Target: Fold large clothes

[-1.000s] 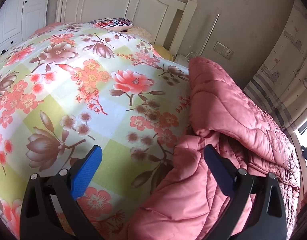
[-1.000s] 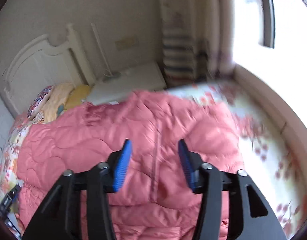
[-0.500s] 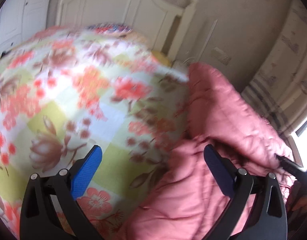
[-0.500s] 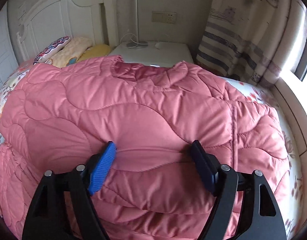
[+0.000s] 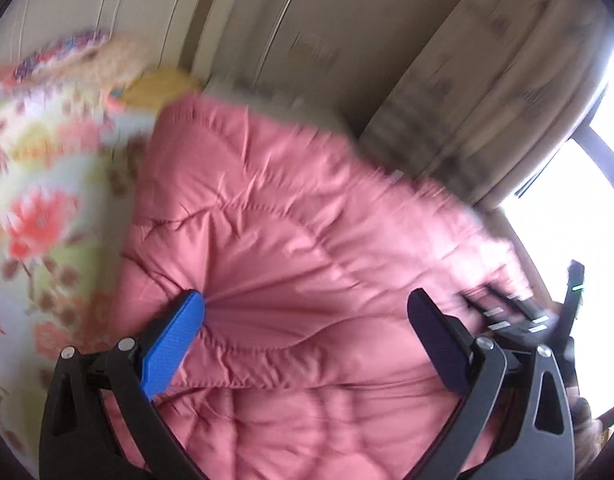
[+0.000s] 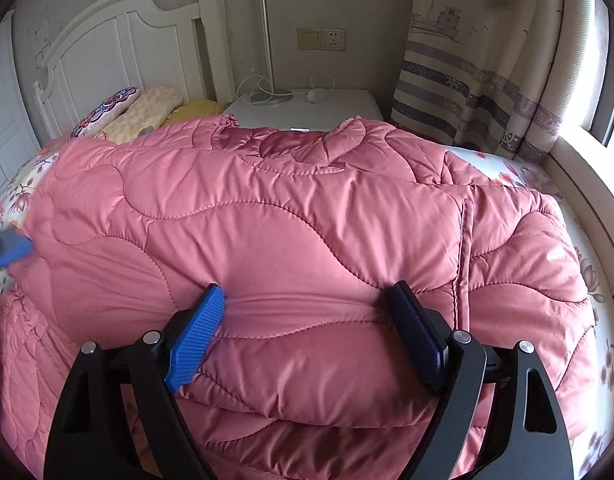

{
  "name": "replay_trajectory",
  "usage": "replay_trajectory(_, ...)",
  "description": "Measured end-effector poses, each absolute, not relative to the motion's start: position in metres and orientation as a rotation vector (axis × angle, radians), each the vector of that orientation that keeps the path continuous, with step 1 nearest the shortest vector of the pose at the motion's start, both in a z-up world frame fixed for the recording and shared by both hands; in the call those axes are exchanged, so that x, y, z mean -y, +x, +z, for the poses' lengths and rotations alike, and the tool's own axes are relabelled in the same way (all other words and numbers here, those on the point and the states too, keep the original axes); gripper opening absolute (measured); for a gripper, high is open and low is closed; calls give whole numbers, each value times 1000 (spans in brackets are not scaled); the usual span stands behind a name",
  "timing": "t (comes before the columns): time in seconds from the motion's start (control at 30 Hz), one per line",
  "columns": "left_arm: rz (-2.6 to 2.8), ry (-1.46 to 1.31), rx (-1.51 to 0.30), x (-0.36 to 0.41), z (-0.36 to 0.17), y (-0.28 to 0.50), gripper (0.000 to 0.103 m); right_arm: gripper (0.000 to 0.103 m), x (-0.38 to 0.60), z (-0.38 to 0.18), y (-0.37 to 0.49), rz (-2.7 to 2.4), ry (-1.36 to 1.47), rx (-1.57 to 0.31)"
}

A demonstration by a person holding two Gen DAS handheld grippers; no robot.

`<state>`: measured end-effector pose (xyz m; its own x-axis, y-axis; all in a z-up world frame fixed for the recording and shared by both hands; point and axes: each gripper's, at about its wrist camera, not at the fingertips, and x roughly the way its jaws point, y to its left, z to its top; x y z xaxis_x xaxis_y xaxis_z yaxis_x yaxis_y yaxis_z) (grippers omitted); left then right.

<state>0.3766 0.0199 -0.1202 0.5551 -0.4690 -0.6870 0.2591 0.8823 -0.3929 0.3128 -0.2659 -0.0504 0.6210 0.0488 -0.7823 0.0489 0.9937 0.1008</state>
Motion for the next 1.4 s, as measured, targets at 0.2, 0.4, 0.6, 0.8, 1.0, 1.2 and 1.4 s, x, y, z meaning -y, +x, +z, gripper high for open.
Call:
replay_trajectory(0.2, -490, -366, -790, -36, -74, 380, 100, 82, 267, -51, 313, 7, 127, -904)
replay_trajectory(0.4, -458, -378, -916, -35, -102, 436, 100, 82, 268, -51, 313, 10, 133, -904)
replay_trajectory(0.6, -530, -485, -888, -45, -94, 445, 100, 83, 268, -51, 313, 19, 142, -902)
replay_trajectory(0.8, -491, -551, -931, -64, -101, 484, 100, 83, 269, -51, 312, 29, 158, -901)
replay_trajectory(1.0, -495, -593, -972, -68, -100, 504, 100, 83, 271, -51, 311, 37, 165, -898)
replay_trajectory(1.2, -472, -553, -988, -63, -100, 533, 101, 84, 271, -51, 311, 45, 176, -898)
replay_trajectory(1.4, -432, -481, -974, -54, -113, 543, 100, 85, 271, -50, 311, 52, 183, -895)
